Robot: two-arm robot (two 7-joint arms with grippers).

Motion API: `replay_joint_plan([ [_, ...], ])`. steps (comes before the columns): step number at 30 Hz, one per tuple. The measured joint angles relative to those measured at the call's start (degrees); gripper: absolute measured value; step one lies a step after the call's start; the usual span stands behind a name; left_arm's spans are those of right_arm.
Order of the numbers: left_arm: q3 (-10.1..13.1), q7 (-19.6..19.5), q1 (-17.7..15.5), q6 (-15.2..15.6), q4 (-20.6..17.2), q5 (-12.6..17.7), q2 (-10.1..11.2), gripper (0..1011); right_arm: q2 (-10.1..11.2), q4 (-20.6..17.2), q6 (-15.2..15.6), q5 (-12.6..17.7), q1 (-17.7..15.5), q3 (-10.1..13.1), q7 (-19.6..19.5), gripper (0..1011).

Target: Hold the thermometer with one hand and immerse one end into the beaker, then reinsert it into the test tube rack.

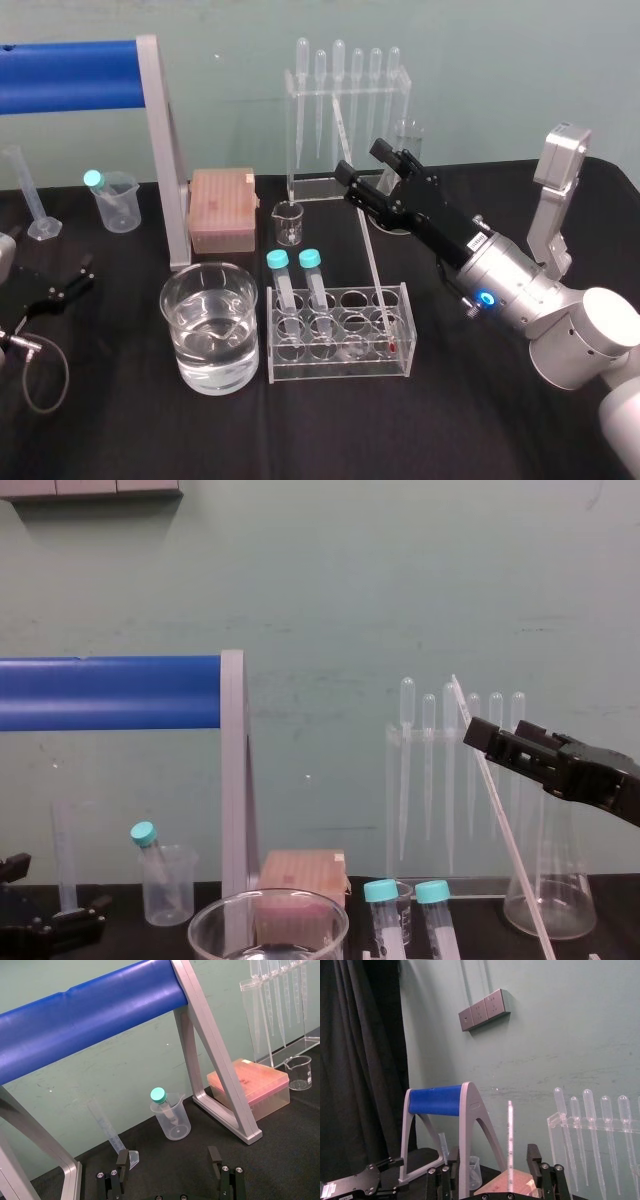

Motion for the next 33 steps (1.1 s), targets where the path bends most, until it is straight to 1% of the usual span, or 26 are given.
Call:
replay_joint_plan([
  [1, 0.0, 0.0, 0.0, 0.0, 0.0, 0.0, 0.0, 1008, 0.0, 0.0, 0.0, 0.0, 0.0, 0.0, 0.0, 863],
  [2, 0.0, 0.0, 0.0, 0.0, 0.0, 0.0, 0.0, 1008, 0.0, 0.0, 0.0, 0.0, 0.0, 0.0, 0.0, 915],
  [4, 0.0, 0.0, 0.0, 0.0, 0.0, 0.0, 0.0, 1008, 0.0, 0.0, 0.0, 0.0, 0.0, 0.0, 0.0, 939],
  [5, 0.0, 0.0, 0.0, 0.0, 0.0, 0.0, 0.0, 1008, 0.0, 0.0, 0.0, 0.0, 0.0, 0.0, 0.0, 990],
  [7, 0.0, 0.0, 0.0, 0.0, 0.0, 0.0, 0.0, 1008, 0.0, 0.0, 0.0, 0.0, 0.0, 0.0, 0.0, 1004],
  [20, 0.0, 0.0, 0.0, 0.0, 0.0, 0.0, 0.0, 1008, 0.0, 0.0, 0.0, 0.0, 0.0, 0.0, 0.0, 1004],
  [22, 0.0, 0.0, 0.0, 0.0, 0.0, 0.0, 0.0, 1008, 0.2, -1.3, 0.0, -1.3, -0.6, 0.3, -2.2, 1004],
  [24, 0.0, 0.0, 0.0, 0.0, 0.0, 0.0, 0.0, 1008, 0.6, -3.2, 0.1, -3.4, -1.6, 0.9, -5.7, 1004],
  [25, 0.0, 0.0, 0.0, 0.0, 0.0, 0.0, 0.0, 1008, 0.9, -5.1, 0.5, -5.9, -2.8, 1.7, -9.6, 1004],
  [28, 0.0, 0.0, 0.0, 0.0, 0.0, 0.0, 0.0, 1008, 1.4, -8.0, 1.3, -9.3, -4.5, 2.8, -14.9, 1004],
  [29, 0.0, 0.0, 0.0, 0.0, 0.0, 0.0, 0.0, 1008, 1.6, -9.9, 2.3, -11.6, -5.7, 3.7, -18.4, 1004],
  [30, 0.0, 0.0, 0.0, 0.0, 0.0, 0.0, 0.0, 1008, 1.8, -11.4, 3.3, -13.3, -6.7, 4.5, -21.1, 1004],
  [31, 0.0, 0.0, 0.0, 0.0, 0.0, 0.0, 0.0, 1008, 1.8, -11.4, 3.3, -13.3, -6.7, 4.5, -21.1, 1004],
  [32, 0.0, 0.0, 0.0, 0.0, 0.0, 0.0, 0.0, 1008, 1.9, -12.6, 4.4, -14.5, -7.6, 5.2, -23.3, 1004],
  [33, 0.0, 0.0, 0.0, 0.0, 0.0, 0.0, 0.0, 1008, 1.9, -13.0, 4.9, -15.0, -8.1, 5.5, -24.2, 1004],
])
